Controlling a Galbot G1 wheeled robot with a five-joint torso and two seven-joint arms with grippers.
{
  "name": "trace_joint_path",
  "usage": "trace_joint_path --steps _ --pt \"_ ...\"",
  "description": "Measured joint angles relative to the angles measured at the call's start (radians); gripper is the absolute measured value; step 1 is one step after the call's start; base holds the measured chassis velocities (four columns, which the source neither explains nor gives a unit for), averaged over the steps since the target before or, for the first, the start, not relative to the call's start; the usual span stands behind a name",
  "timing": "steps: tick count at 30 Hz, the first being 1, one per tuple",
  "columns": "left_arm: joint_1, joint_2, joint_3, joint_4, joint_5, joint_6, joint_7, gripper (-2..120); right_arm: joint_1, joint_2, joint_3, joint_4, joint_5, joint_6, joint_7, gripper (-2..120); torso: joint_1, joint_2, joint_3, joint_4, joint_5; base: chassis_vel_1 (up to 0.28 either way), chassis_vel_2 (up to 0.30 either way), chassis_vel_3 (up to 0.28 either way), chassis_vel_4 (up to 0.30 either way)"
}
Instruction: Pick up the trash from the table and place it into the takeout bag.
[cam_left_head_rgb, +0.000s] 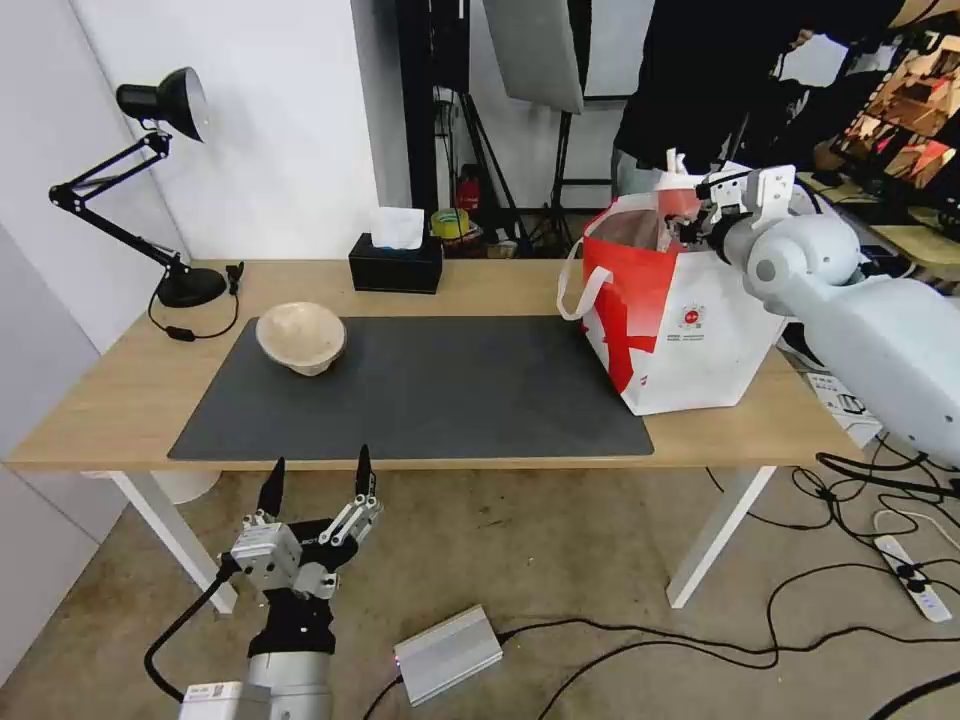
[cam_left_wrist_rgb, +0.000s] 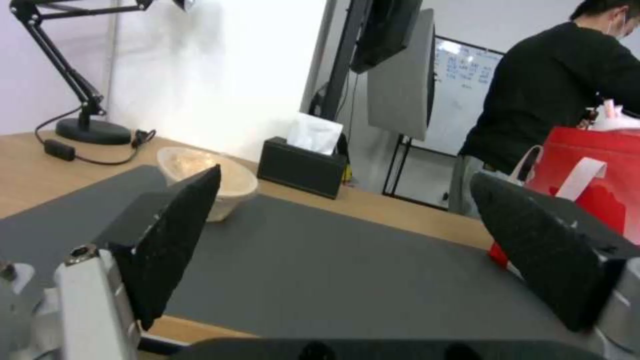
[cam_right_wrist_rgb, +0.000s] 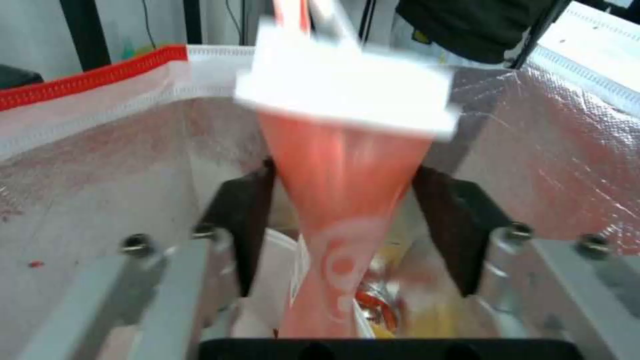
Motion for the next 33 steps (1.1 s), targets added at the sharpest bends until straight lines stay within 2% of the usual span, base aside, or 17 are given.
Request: trace_joint_path --steps 4,5,9,12,30,33 --pt "-0.004 0.0 -0.001 0.001 -0.003 0.001 0.0 100 0.013 0.001 -0.008 -0.001 0.003 -0.014 0.008 76 0.0 0.0 0.0 0.0 0.0 0.0 0.0 0.0 0.0" --pt "-0.004 0.0 -0.001 0.001 -0.003 0.001 0.0 100 0.013 0.001 -0.008 -0.001 0.003 -0.014 0.008 76 0.0 0.0 0.0 0.0 0.0 0.0 0.0 0.0 0.0" --pt "-0.008 0.0 -0.001 0.004 -0.006 0.003 -0.001 100 0.024 -0.004 -0.019 0.0 0.006 -0.022 0.015 95 0.0 0.0 0.0 0.0 0.0 0.0 0.0 0.0 0.0" --pt "-0.01 0.0 -0.002 0.005 -0.008 0.004 -0.001 100 0.03 -0.006 -0.026 0.001 0.006 -0.023 0.017 99 0.0 0.0 0.0 0.0 0.0 0.0 0.0 0.0 0.0" --pt "-0.013 0.0 0.0 0.007 -0.009 0.006 -0.001 100 0.026 -0.026 -0.032 0.029 0.0 -0.022 0.025 100 0.0 0.0 0.0 0.0 0.0 0.0 0.0 0.0 0.0" --pt "-0.012 0.0 -0.001 0.007 -0.009 0.006 -0.001 100 0.004 -0.032 -0.01 0.06 0.006 0.025 0.032 100 0.0 0.0 0.0 0.0 0.0 0.0 0.0 0.0 0.0"
